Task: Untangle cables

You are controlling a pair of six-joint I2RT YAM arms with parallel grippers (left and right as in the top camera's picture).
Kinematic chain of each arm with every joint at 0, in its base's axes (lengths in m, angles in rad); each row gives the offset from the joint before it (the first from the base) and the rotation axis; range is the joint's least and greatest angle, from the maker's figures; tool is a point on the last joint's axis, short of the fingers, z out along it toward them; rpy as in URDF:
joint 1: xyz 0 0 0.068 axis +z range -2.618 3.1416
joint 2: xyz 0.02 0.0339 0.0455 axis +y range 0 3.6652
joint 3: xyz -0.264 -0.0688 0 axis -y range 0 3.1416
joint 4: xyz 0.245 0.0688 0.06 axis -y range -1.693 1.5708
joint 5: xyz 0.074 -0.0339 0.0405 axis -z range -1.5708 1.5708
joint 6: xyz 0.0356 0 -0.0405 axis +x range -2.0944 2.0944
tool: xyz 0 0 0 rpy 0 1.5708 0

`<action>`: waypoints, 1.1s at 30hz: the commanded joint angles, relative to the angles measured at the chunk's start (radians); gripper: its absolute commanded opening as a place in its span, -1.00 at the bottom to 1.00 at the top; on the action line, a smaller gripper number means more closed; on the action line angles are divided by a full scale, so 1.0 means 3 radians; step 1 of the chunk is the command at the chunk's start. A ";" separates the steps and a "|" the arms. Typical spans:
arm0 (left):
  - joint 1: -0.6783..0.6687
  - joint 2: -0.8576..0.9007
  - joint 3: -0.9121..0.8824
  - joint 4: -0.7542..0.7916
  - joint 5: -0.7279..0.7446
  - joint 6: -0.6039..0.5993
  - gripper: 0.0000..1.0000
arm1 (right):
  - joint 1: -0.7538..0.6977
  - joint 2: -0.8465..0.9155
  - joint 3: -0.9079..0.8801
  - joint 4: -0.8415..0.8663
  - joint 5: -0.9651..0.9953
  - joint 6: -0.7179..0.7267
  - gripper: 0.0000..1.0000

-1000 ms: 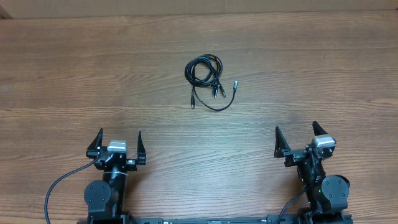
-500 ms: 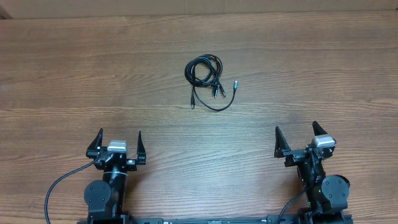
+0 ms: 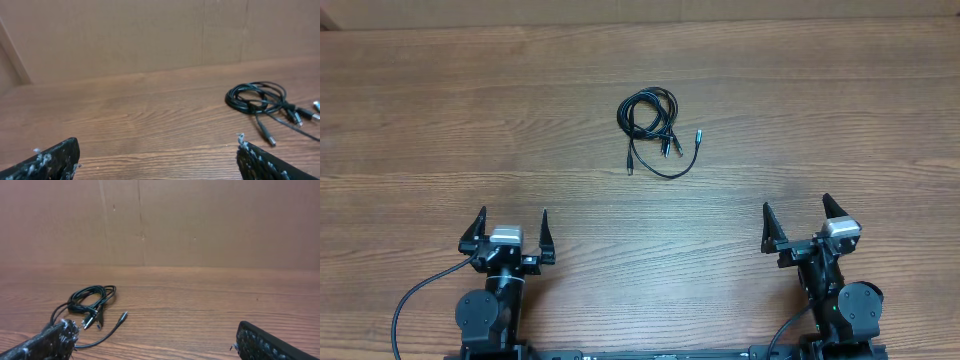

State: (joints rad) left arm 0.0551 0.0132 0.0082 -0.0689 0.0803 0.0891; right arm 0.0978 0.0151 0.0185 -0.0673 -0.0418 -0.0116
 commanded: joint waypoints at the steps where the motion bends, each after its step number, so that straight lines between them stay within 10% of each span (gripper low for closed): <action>1: 0.0033 -0.0028 0.0031 -0.0076 0.0071 -0.0324 1.00 | -0.0009 0.0046 0.0009 -0.0008 0.0025 0.0228 1.00; 21: 0.0033 0.0121 0.0811 -0.1195 0.0058 -0.0351 0.99 | -0.0009 0.1695 0.1137 -0.0482 0.0084 0.0226 1.00; 33: 0.0033 0.1610 0.1647 -0.1368 0.0113 -0.0451 1.00 | -0.0009 0.2923 0.2059 -0.1190 -0.0154 0.0225 1.00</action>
State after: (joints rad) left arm 0.0551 0.3847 0.4049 -0.4675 0.0906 -0.0055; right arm 0.0978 0.8280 0.5529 -0.3923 -0.0559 0.0521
